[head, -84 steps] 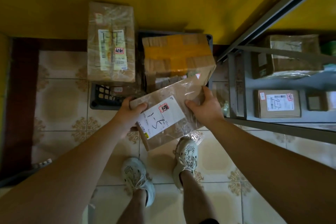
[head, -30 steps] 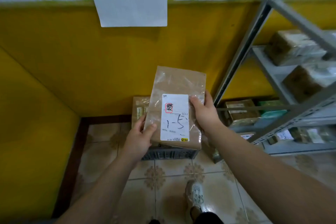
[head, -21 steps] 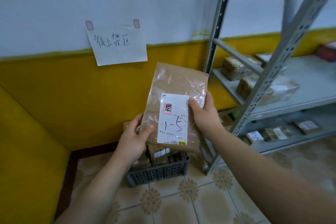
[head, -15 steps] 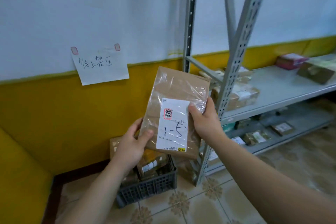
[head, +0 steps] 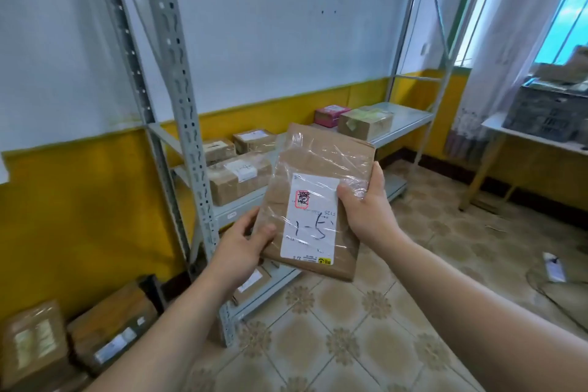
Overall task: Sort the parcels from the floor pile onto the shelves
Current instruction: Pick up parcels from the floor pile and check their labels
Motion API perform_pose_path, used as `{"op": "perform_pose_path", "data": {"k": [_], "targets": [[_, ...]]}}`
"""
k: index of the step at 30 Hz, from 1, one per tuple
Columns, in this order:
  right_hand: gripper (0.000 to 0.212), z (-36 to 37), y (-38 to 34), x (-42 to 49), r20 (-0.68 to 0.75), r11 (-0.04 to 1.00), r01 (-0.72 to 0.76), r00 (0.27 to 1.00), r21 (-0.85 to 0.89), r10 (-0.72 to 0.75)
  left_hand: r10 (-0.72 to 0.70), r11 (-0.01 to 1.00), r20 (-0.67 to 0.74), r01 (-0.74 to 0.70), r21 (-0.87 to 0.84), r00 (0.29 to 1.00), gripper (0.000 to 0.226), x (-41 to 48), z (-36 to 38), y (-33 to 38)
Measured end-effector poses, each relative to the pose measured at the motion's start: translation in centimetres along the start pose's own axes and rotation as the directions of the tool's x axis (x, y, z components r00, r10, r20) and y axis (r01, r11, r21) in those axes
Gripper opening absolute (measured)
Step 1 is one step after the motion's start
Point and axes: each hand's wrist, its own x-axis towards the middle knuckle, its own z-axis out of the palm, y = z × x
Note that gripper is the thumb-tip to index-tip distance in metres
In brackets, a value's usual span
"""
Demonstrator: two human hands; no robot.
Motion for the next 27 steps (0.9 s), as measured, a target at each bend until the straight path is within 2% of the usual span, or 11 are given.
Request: {"op": "perform_pose_path", "data": {"k": [7,12,16,21,27], "targets": [[0.074,-8.3,4.6,6.3,-0.09,0.998,-0.041,0.995,0.037,0.044,-0.006,1.0,0.122,0.003,0.023,0.992,0.031,6.3,9.9,2.0],[0.087,-10.7,7.6,14.3,-0.125,0.995,-0.091,0.988,0.03,0.094,0.015,1.0,0.177,-0.017,0.01,0.984,0.024,14.7,15.4,2.8],[0.062,-12.6,9.5,22.1,-0.174,0.996,-0.083,0.981,0.02,0.085,0.052,0.999,0.219,-0.053,0.001,0.974,0.027,22.8,19.5,4.0],[0.062,-16.3,11.5,30.4,-0.234,0.994,-0.108,0.966,0.024,0.111,0.071,0.997,0.301,-0.079,0.014,0.951,0.034,31.7,25.2,6.4],[0.06,-21.3,14.8,38.7,-0.275,0.99,-0.136,0.951,0.044,0.143,0.076,0.996,0.349,-0.09,0.024,0.934,0.031,39.0,33.0,8.7]]}}
